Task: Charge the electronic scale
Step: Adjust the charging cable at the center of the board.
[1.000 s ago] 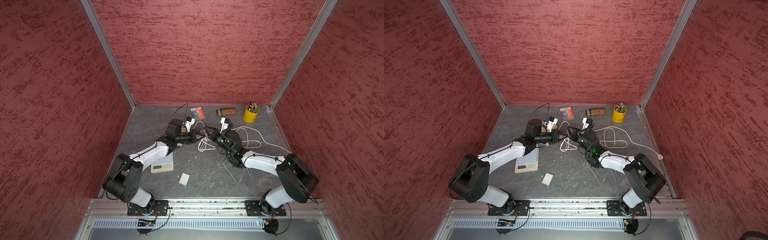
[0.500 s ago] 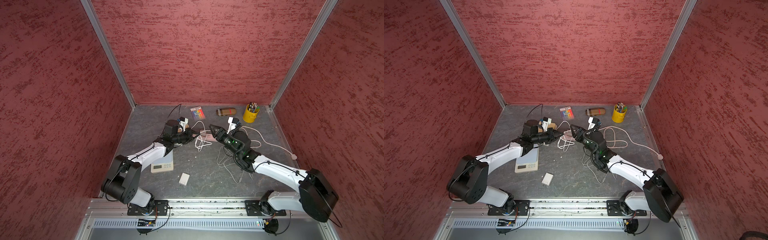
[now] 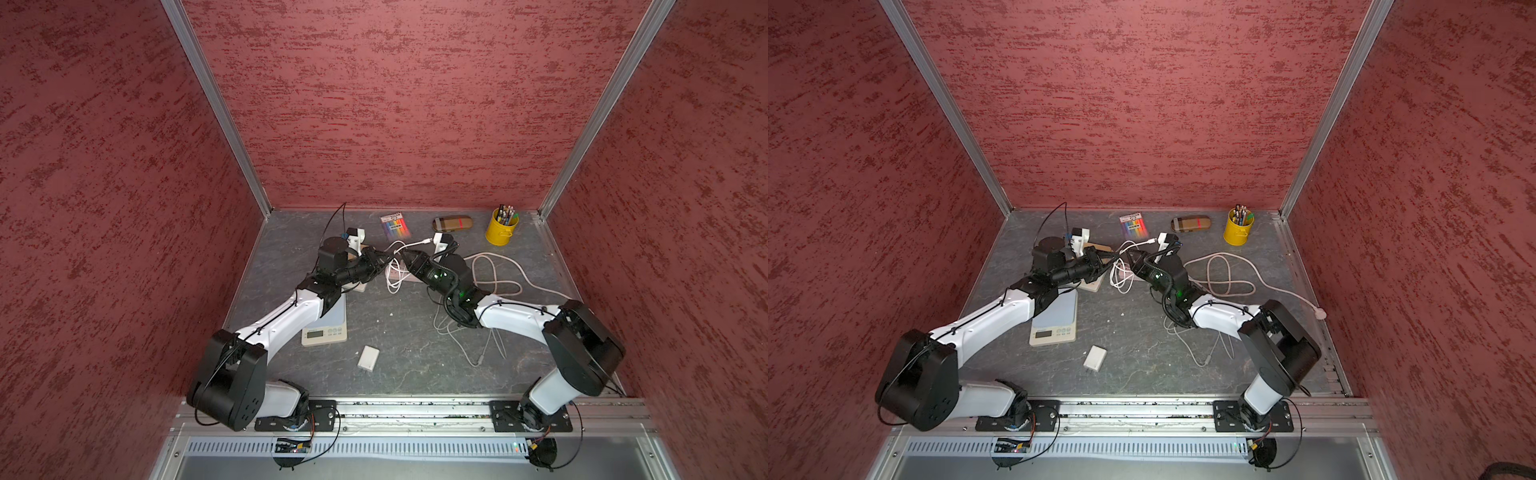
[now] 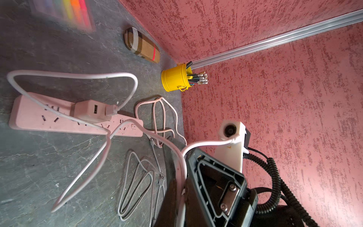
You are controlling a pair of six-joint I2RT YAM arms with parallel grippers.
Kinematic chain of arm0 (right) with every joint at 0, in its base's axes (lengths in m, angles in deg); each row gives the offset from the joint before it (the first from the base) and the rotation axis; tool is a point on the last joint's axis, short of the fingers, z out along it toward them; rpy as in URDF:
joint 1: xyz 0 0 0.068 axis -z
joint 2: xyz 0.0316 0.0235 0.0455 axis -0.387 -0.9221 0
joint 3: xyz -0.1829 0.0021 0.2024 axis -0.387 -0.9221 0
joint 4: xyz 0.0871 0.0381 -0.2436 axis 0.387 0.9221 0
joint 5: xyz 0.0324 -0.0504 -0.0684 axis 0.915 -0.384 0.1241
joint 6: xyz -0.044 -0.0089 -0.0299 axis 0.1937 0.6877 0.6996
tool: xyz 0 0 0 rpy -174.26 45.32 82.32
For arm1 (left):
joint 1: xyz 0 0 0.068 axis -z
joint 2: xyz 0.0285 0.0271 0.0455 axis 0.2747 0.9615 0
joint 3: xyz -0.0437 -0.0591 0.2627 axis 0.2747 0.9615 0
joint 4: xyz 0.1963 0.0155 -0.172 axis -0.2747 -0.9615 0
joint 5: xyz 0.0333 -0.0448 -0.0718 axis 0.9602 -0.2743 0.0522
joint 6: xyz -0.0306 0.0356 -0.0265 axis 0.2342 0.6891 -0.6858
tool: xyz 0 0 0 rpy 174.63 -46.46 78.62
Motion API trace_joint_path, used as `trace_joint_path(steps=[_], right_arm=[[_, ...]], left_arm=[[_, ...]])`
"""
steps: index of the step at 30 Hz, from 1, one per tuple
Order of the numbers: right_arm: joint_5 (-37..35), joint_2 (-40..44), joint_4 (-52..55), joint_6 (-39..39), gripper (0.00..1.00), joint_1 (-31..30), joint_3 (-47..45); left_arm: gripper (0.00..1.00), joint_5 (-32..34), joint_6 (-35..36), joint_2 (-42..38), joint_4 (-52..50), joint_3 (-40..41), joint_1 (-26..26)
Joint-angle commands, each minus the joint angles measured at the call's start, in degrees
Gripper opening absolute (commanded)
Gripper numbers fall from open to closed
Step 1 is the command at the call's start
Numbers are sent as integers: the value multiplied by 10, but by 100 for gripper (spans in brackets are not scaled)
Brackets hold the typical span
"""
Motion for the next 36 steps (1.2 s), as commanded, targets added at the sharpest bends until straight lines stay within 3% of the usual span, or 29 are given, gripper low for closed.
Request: trace_joint_path(steps=[1,6,7,9,10,12,14,18,21,23,27,32,36], right_arm=[[34,-13,-72,-1,38,-5,24],[57,-22,-103,0,34,-6,27],[62,-25,-102,0,29,-6,28],[64,-28,-93,3,5,-6,29],[63,-27,-87,6,0,-6,29],[56,-23,-75,19,0,-6,24],[49,-15,-64,35,0,-6,20],[45,13,44,138,0,-5,44],[71,26,185,270,0,-1,92],[98,26,307,376,0,1,132],[111,29,444,492,0,2,159],[126,28,504,539,0,2,168],[135,28,501,535,0,1,169]], left_arm=[[0,-22,-7,-1,4,-3,3],[0,-26,-14,-2,17,13,3],[0,-29,-14,-2,20,14,3],[0,-39,-13,0,26,14,3],[0,-43,-10,2,25,13,3],[3,-55,4,4,23,13,3],[11,-72,32,4,15,15,2],[53,-109,151,-4,-81,-6,-7],[64,-113,240,-29,-187,-26,-36],[66,-115,281,-56,-227,-28,-64],[66,-138,336,-91,-263,-42,-109],[61,-167,383,-65,-303,-112,-103],[53,-152,395,-31,-293,-147,-48]])
